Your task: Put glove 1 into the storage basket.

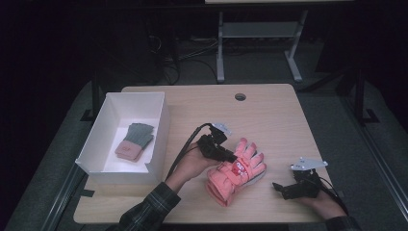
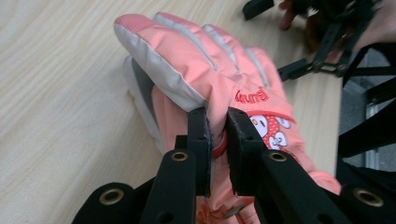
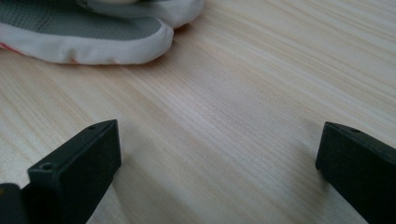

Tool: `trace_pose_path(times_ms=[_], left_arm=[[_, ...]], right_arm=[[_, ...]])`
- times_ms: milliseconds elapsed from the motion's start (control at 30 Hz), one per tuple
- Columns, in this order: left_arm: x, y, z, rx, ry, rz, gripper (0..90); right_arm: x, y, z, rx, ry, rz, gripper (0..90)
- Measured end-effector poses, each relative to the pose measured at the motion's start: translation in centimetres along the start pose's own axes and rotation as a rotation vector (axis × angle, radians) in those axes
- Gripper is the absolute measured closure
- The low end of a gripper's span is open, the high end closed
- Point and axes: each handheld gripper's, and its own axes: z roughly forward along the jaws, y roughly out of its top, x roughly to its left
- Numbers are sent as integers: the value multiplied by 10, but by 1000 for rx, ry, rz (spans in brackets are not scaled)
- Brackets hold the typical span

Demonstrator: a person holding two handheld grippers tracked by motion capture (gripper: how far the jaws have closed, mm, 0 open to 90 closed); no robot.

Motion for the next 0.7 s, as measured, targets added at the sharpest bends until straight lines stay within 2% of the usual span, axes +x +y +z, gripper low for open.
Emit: trace_pose_path(times_ms=[133, 200, 300, 367, 467, 533, 633, 700], left_arm=[[1, -1, 5, 11, 3, 13, 800], [0, -2, 8, 24, 18, 29, 794], [-1, -4, 9, 14, 14, 30, 765], [-1, -4, 7, 3, 13, 24, 718], [-3, -3, 3, -17, 6, 23, 610], [-4, -3, 0, -31, 6, 23, 516], [-8, -2, -7, -58, 0, 40, 439], [-9, -1, -13, -81, 10, 49, 405]], right_arm=[[0, 0, 0, 0, 0, -1, 0], [0, 0, 0, 0, 0, -1, 0], [0, 0, 0, 0, 0, -1, 0], [0, 1, -1, 12, 2, 2, 0], [0, 5, -2, 58, 7, -22, 2], [2, 7, -5, 63, -5, -29, 78], [4, 10, -10, 42, 3, -24, 168], [6, 12, -13, 23, 8, -17, 269]])
